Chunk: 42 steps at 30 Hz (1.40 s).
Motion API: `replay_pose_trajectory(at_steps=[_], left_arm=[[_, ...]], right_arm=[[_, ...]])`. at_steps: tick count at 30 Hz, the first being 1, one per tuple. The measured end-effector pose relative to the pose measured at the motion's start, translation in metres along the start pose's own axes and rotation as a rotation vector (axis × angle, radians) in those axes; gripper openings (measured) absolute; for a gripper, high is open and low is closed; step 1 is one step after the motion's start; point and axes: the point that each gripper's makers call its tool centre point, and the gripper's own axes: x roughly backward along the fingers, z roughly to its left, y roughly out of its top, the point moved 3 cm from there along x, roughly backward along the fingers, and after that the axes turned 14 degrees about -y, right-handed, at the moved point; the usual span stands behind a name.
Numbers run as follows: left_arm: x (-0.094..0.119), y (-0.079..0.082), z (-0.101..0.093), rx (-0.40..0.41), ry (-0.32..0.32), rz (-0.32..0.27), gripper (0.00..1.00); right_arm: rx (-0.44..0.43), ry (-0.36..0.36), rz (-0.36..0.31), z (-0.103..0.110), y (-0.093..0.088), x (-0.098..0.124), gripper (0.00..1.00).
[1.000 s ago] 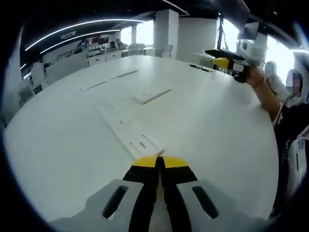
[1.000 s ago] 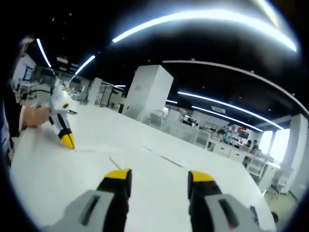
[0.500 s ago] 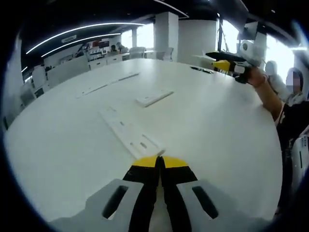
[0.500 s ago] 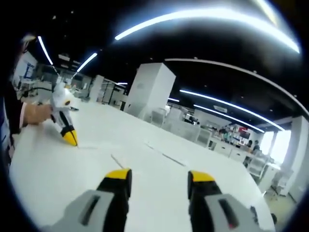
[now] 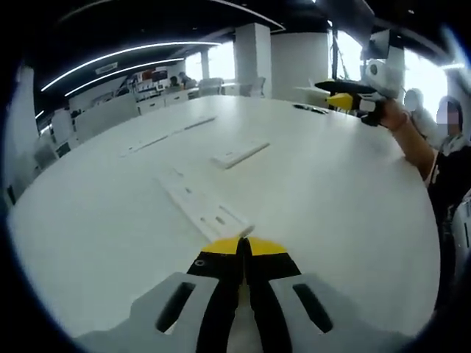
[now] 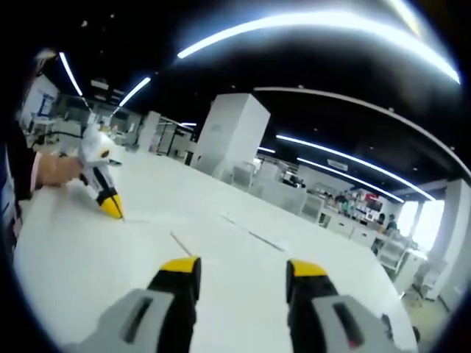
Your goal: Locate the socket holder cover, grip the socket holder cover, clip it into the socket holder slot.
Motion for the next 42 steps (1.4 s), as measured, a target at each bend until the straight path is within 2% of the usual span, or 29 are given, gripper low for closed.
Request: replay_pose_trajectory(at_steps=[22,42], left_arm=[[-0.003,0.003,0.011,-0.039,0.043,-0.048,0.06],[-0.003,0.002,0.014,-0.008,0.035,-0.063,0.07]], right_arm=[[0.02,0.008,0.013,0.001,-0.002,0.0,0.47],[0.044,0.018,0.028,0.004,-0.005,-0.002,0.47]])
